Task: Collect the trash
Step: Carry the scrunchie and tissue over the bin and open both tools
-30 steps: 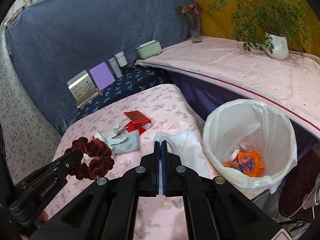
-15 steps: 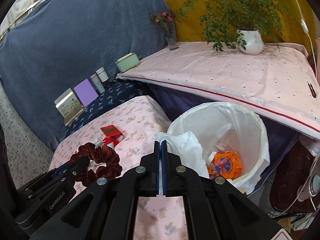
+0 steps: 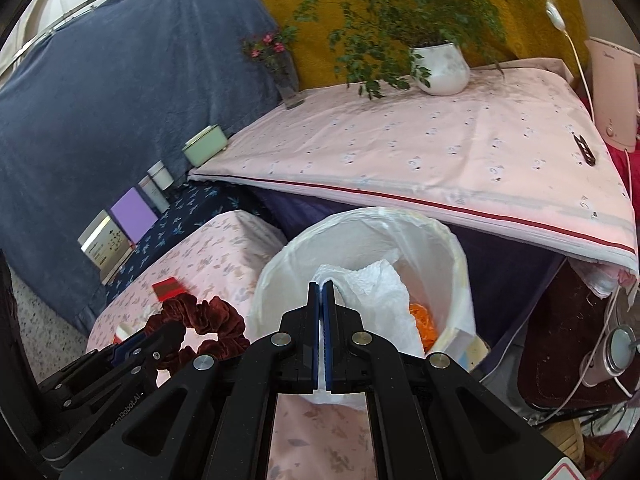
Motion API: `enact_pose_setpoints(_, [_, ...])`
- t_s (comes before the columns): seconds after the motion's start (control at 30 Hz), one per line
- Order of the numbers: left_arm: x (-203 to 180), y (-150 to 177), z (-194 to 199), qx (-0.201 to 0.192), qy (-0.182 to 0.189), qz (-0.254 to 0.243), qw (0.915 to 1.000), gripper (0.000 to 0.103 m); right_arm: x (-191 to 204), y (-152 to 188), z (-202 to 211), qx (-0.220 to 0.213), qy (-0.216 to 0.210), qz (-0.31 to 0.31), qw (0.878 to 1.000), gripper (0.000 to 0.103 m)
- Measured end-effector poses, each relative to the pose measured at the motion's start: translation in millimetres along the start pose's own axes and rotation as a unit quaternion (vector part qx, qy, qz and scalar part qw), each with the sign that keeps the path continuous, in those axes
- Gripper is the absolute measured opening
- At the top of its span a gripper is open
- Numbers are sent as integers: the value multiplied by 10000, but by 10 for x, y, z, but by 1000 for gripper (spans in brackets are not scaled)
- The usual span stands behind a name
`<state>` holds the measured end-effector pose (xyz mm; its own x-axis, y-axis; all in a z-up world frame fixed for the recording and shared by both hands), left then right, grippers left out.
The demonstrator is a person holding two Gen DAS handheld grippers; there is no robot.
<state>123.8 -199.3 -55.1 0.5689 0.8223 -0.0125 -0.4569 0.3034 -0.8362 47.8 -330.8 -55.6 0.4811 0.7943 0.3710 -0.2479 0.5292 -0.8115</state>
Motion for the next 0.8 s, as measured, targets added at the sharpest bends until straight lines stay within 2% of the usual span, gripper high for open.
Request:
enact_pose_setpoints(0.33, [-351, -17, -398, 225, 376, -140, 9989, 22, -342, -49, -164, 35, 303, -169, 9994, 2])
enact_pose_setpoints(0.37, [-380, -24, -431, 238, 390, -157, 9988, 24, -365, -56, -183, 40, 321, -173, 9993, 2])
enact_pose_setpoints(0.43, [-412, -44, -486, 235, 382, -131, 9989, 44, -403, -69, -220, 51, 364, -189, 9991, 2])
enact_pose_setpoints(0.47, [-416, -59, -502, 206, 363, -114, 9991, 46, -417, -77, -237, 55, 374, -199, 9991, 2])
enact_pose_setpoints(0.8, [-233, -40, -570, 258, 184, 8, 9995, 48, -259, -42, -417, 171, 241, -79, 9995, 2])
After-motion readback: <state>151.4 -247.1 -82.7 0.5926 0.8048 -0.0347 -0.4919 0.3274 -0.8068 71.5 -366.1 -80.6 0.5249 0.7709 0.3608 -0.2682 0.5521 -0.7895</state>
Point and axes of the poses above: each gripper's, at about its wrist camera, not at the fingertips, and z roughly against the way its jaws point, x to its left, y to its underside, the point moved 9 cm from there along -z, roughly the way its jaws point, and after that the axes turned 12 degrees about -x, right-handed, at the moved point
